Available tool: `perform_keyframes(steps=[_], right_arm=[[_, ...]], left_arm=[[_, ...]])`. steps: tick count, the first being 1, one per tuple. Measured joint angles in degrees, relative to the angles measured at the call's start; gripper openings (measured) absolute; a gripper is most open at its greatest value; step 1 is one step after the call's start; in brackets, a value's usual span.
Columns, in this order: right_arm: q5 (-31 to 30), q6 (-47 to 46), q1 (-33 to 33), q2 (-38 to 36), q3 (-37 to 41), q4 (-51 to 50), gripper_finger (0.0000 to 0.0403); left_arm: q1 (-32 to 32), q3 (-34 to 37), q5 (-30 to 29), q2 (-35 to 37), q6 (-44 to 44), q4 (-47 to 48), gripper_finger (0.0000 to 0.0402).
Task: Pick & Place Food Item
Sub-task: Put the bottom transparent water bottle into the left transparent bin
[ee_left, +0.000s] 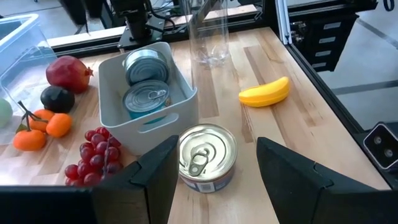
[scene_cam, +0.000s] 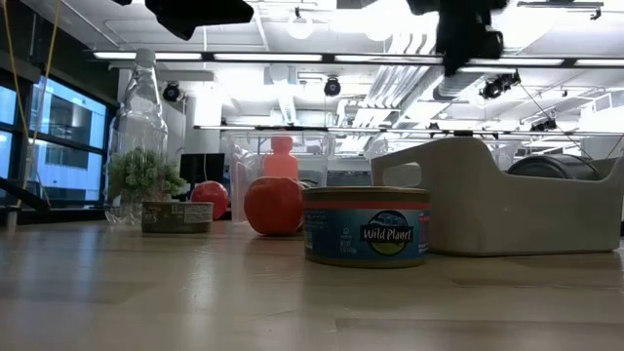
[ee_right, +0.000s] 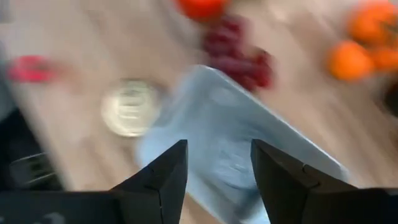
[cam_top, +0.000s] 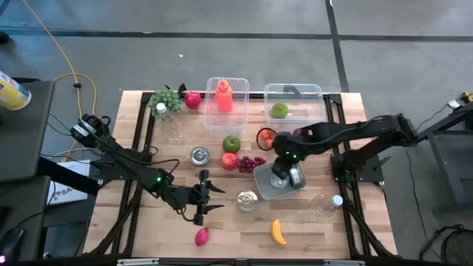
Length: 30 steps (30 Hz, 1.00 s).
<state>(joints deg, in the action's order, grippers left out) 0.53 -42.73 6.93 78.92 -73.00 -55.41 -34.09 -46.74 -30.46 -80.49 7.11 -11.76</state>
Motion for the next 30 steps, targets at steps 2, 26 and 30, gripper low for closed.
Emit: perform_keyframes(steps=[2, 26, 30], right_arm=[[2.86, 2.35, 1.76, -2.20, 0.01, 4.26, 0.0164], [-20.06, 43.61, 25.86, -6.31, -0.01, 37.45, 0.0154], [-26.24, 42.60, 27.26, -5.76, 0.01, 37.52, 0.0152]], left_arm=[[0.00, 0.00, -0.01, 0.00, 0.05, 0.44, 0.0208], [0.00, 0.00, 0.00, 0.00, 0.14, 0.84, 0.0208], [0.00, 0.00, -0.01, 0.00, 0.22, 0.88, 0.0208]])
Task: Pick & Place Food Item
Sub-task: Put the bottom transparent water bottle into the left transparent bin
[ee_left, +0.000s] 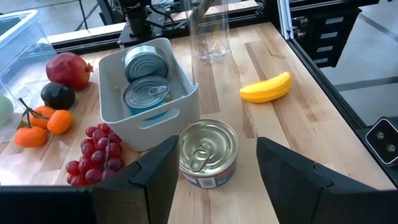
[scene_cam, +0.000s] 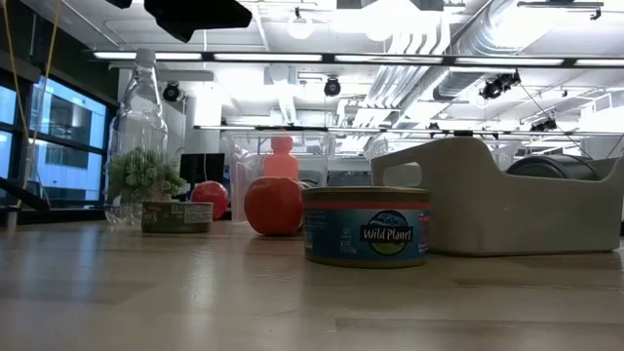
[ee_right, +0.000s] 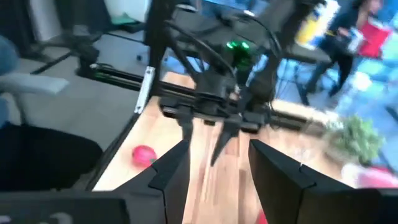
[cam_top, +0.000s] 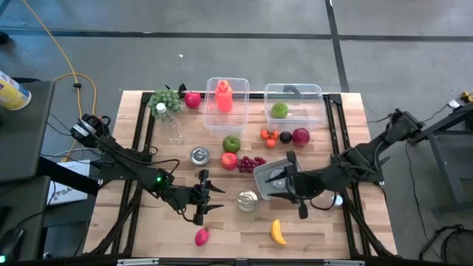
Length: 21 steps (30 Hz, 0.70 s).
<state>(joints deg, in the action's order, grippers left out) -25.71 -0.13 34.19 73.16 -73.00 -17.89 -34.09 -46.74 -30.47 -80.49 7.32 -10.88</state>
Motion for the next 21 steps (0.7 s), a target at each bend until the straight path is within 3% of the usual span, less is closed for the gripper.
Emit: perform_keyframes(steps=[5, 8, 13, 18, 21], right_arm=[[-0.71, -8.81, 2.46, -0.02, -4.53, -9.32, 0.0129], [-4.44, -15.75, 5.29, -0.02, -9.53, -18.11, 0.0102], [-5.14, -26.45, 8.98, -0.13, -15.98, -26.79, 0.0053], [-7.52, -38.97, 13.74, -0.52, -17.50, -33.96, 0.0009], [-9.91, -47.29, 16.77, -0.52, -17.50, -40.33, 0.0003]], left_arm=[[0.00, 0.00, 0.01, 0.00, 0.01, 0.22, 0.0208], [0.00, 0.00, 0.01, 0.00, 0.01, 0.23, 0.0208], [0.00, 0.00, 0.01, 0.00, 0.08, 0.32, 0.0208], [0.00, 0.00, -0.01, 0.00, 0.10, 0.30, 0.0208], [0.00, 0.00, 0.01, 0.00, 0.12, 0.29, 0.0208]])
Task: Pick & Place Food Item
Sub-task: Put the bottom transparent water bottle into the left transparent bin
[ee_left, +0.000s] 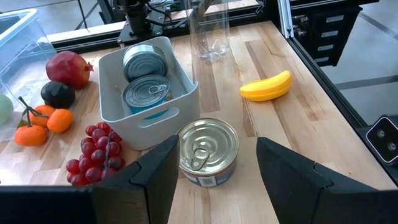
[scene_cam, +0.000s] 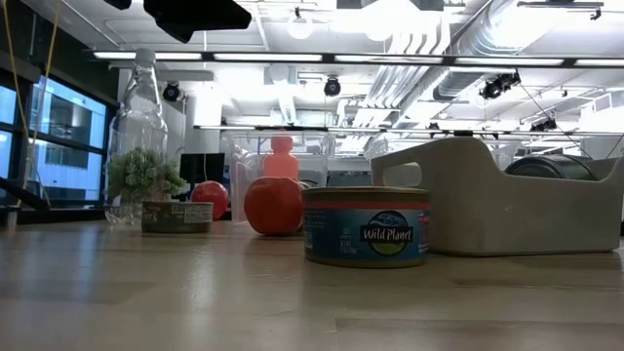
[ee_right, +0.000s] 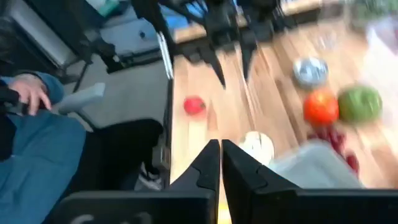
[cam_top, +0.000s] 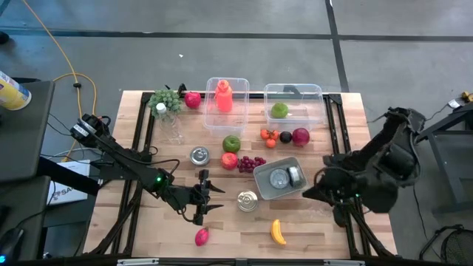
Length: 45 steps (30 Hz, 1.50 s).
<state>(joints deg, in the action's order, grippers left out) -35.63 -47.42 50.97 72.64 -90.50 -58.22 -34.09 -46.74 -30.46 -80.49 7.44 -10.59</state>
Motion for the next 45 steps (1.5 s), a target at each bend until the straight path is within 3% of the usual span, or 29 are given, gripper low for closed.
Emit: perform_keyframes(steps=[4, 11, 16, 34, 39, 45], right_arm=[[-4.61, -9.58, 3.26, 0.00, 0.00, -9.21, 0.0002], [-18.37, -26.48, 10.07, -0.24, 0.00, -26.73, 0.0002], [-15.90, -36.96, 13.57, -0.21, 0.00, -29.50, 0.0002], [-12.48, -42.63, 13.55, -0.17, 0.00, -27.94, 0.0006], [-12.69, -42.99, 13.56, -0.17, 0.00, -26.01, 0.0045], [-12.71, -42.67, 13.55, -0.15, 0.00, -24.58, 0.0133]], left_arm=[[0.00, 0.00, 0.00, 0.00, 0.13, 0.00, 0.0208], [0.00, 0.00, -0.02, 0.00, 0.11, -0.07, 0.0208], [0.00, 0.00, 0.00, 0.00, 0.11, -0.07, 0.0208], [0.28, 0.00, -0.02, 0.00, 2.69, -0.09, 0.0208], [0.28, 0.00, -0.01, 0.00, 2.69, -0.09, 0.0208], [0.28, 0.00, 0.00, 0.00, 2.69, -0.09, 0.0208]])
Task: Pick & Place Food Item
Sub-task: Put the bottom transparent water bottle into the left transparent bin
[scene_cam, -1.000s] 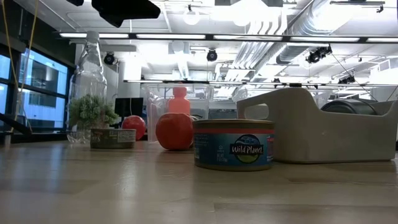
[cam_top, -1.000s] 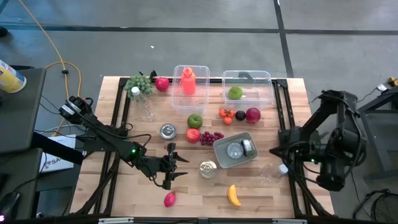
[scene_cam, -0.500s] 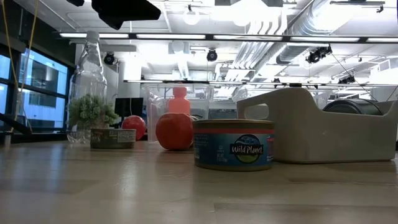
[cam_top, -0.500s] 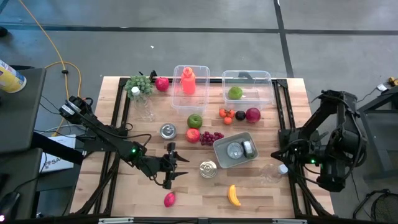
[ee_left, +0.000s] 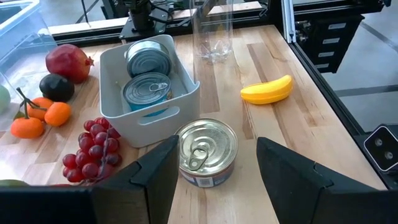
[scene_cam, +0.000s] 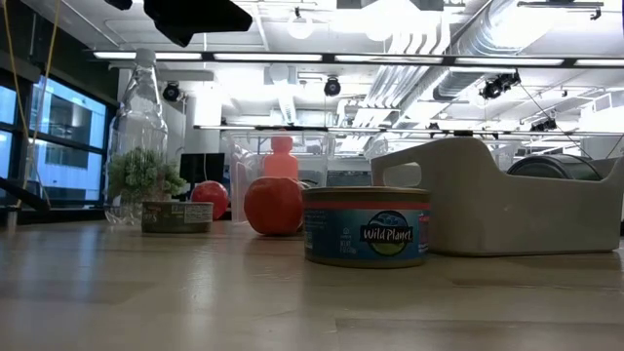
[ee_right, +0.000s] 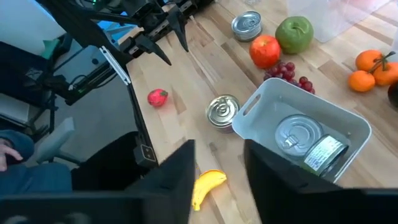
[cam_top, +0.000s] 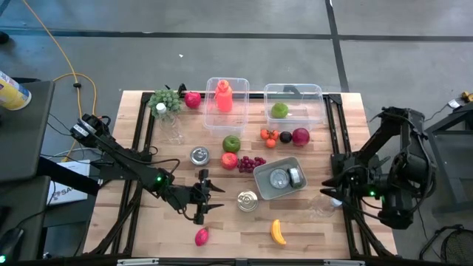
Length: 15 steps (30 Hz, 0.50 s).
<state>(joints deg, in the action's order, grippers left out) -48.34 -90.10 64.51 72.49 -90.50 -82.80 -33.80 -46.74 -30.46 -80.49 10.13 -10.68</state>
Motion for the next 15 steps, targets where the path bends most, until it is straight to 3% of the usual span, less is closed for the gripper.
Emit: perform_keyframes(steps=[6, 15], right_arm=[[0.28, -0.09, 0.00, 0.03, 0.01, -0.48, 0.0187], [5.23, 3.12, 0.00, 1.35, 0.64, -0.70, 0.0167]], left_arm=[[0.00, 0.00, 0.00, 0.00, -0.01, 0.00, 0.0208], [0.00, 0.00, -0.01, 0.00, -0.02, 0.02, 0.0208]])
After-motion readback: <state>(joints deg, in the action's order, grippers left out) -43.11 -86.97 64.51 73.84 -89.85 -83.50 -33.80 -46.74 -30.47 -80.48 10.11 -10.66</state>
